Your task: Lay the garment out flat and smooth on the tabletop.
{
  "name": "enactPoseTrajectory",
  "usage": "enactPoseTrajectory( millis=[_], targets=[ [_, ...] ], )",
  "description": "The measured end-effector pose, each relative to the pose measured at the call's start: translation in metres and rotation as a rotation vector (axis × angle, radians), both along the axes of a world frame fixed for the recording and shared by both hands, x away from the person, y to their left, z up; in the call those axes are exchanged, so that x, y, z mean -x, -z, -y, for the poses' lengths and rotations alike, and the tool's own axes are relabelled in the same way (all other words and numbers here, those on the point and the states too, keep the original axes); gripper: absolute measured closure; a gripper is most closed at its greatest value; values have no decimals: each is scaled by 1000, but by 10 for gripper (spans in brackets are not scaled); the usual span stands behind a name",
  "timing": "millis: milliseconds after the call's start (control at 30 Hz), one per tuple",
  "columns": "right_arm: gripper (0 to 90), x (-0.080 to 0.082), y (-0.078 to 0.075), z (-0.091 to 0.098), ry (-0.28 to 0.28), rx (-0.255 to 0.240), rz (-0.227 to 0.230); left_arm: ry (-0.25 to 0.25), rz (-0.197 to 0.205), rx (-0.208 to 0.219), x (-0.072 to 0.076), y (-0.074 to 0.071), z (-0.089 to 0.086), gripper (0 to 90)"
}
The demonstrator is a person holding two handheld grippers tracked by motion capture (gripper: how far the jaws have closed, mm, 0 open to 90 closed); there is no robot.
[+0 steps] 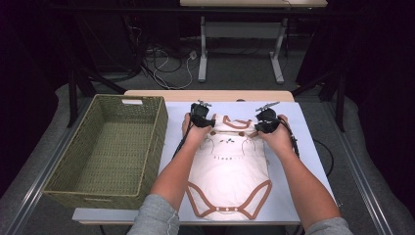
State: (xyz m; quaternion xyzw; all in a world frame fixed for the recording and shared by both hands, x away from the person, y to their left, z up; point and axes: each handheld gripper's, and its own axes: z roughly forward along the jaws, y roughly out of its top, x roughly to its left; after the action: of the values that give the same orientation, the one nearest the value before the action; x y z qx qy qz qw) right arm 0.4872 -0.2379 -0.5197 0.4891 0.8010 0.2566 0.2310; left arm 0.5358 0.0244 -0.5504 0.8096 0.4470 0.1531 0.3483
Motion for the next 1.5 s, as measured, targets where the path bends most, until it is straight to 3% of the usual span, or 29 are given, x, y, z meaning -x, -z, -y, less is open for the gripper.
enactPoseTrajectory(
  millis=[67,133,267,333,367,467,633,667,767,833,967,1033,1100,1133,1233,1367,1500],
  targets=[
    [789,0,1,0,0,4,0,5,-10,-8,0,1,0,524],
    [789,1,1,1,1,8,0,21,-49,5,1,4,1,592],
    [789,1,2,0,4,1,-1,10,-34,-8,6,6,4,643],
    [789,0,2,1,1,5,2,18,-46,-16,8,5,4,724],
    [789,0,2,1,2,6,1,11,-50,0,9,5,4,780],
    [789,1,3,0,2,2,-1,39,-67,-3,11,4,3,859],
    [789,2,2,2,-1,5,0,37,-111,-13,16,-1,2,872],
    [789,3,2,3,-5,2,1,20,-129,15,21,-3,1,872],
    [789,6,1,5,-15,-13,-3,23,-134,17,27,-3,-1,871],
    [790,9,2,7,-21,-16,-6,20,-150,38,39,-3,-3,871],
    [789,16,3,11,-40,-23,-10,12,-156,67,49,-2,-5,870],
    [789,19,3,13,-45,-24,-10,32,-165,58,54,-2,-4,864],
    [790,21,3,14,-48,-27,-15,29,-154,53,55,-2,-3,803],
    [789,22,4,15,-46,-28,-13,24,-141,29,53,-4,-2,741],
    [790,22,4,16,-42,-30,-17,25,-138,31,47,-9,-3,707],
    [789,20,6,15,-44,-28,-20,62,-53,38,36,-13,0,632],
    [789,19,7,14,-46,-25,-20,77,-17,46,21,-15,1,578]
  ],
)
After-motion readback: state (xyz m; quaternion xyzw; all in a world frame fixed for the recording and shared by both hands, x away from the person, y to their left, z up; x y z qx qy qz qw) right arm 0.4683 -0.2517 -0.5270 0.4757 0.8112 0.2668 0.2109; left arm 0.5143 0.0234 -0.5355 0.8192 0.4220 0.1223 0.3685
